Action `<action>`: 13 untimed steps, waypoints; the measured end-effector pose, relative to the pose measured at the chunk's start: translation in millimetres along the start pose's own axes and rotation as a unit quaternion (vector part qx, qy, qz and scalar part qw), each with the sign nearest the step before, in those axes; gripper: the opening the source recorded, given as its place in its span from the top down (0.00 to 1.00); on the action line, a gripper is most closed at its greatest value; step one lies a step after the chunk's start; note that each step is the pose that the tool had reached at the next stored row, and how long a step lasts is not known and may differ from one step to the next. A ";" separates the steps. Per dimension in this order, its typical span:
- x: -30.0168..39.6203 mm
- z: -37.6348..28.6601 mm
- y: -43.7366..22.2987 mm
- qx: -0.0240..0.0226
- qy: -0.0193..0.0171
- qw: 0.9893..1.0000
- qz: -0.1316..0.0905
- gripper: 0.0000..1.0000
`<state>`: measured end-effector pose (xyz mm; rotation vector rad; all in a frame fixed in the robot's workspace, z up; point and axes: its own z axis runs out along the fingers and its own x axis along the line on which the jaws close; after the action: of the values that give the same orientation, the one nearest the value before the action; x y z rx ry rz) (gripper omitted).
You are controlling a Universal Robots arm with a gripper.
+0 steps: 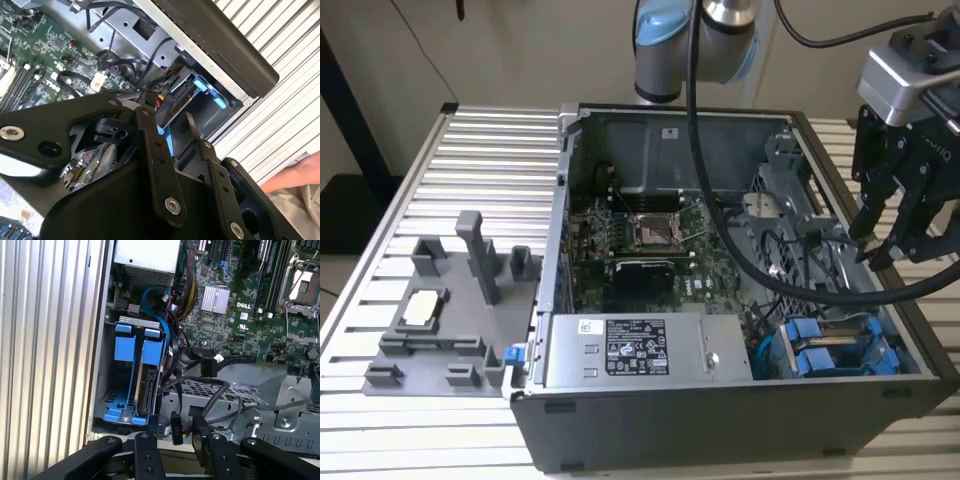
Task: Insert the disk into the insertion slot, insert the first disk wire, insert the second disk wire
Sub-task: 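Insert the first disk wire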
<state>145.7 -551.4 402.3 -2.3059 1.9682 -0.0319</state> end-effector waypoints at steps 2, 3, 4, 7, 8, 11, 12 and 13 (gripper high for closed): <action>-0.1 0.0 0.0 0.000 0.000 1.000 0.000 0.59; -0.1 0.0 0.1 0.000 0.000 1.000 0.000 0.59; -0.1 0.0 0.1 0.000 0.000 1.000 0.000 0.59; -0.1 0.0 0.1 0.000 0.000 1.000 0.000 0.74; -0.1 0.0 0.1 0.000 0.000 1.000 0.000 0.80; -0.1 0.0 0.1 0.000 0.000 1.000 0.000 0.81; -0.2 0.0 0.1 0.000 0.000 1.000 0.000 0.81; -0.2 0.0 0.0 0.000 0.000 1.000 0.000 0.81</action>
<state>145.7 -551.2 402.3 -2.3057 1.9684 -0.0318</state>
